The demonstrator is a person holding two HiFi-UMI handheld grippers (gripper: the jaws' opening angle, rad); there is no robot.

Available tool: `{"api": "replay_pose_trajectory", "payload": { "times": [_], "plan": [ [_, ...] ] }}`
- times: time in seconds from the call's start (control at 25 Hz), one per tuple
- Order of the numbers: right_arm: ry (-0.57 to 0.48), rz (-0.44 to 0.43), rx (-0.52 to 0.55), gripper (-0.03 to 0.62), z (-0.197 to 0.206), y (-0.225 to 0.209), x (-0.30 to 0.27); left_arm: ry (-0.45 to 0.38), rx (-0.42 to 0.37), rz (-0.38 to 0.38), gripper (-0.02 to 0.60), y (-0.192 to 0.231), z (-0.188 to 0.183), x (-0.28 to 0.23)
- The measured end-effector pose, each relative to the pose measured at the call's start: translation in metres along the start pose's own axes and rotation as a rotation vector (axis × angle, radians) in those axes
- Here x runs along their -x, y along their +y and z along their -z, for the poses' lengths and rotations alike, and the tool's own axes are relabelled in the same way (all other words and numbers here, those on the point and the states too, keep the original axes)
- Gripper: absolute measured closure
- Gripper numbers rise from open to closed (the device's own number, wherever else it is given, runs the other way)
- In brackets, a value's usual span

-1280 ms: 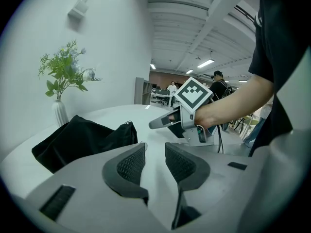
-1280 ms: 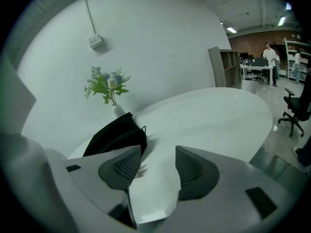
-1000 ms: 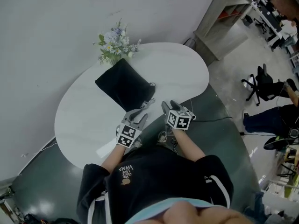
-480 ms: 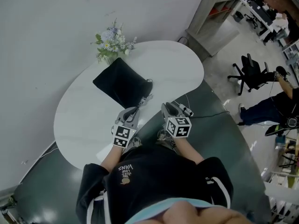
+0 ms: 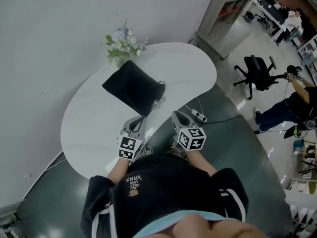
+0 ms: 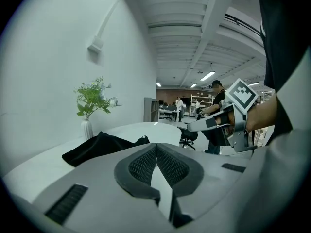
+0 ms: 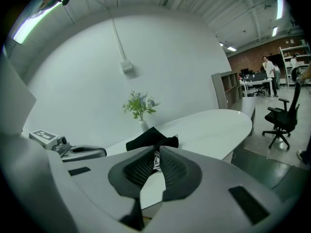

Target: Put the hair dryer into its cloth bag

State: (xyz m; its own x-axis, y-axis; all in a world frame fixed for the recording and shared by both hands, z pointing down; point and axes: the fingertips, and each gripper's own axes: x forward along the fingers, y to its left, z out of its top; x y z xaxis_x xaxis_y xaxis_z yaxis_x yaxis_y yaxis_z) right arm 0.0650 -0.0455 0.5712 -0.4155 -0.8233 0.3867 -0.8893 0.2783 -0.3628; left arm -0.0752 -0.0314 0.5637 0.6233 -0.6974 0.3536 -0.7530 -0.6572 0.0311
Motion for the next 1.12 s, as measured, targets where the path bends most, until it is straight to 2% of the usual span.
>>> {"api": "replay_pose_trajectory", "payload": {
  "times": [0.56, 1.12],
  "plan": [
    [-0.003, 0.002, 0.04, 0.545, 0.014, 0.033, 0.024, -0.033, 0.002, 0.03, 0.561, 0.002, 0.006, 0.027],
    [0.005, 0.0, 0.051, 0.548, 0.016, 0.038, 0.025, -0.054, 0.009, 0.03, 0.561, 0.0, 0.0, 0.028]
  ]
}}
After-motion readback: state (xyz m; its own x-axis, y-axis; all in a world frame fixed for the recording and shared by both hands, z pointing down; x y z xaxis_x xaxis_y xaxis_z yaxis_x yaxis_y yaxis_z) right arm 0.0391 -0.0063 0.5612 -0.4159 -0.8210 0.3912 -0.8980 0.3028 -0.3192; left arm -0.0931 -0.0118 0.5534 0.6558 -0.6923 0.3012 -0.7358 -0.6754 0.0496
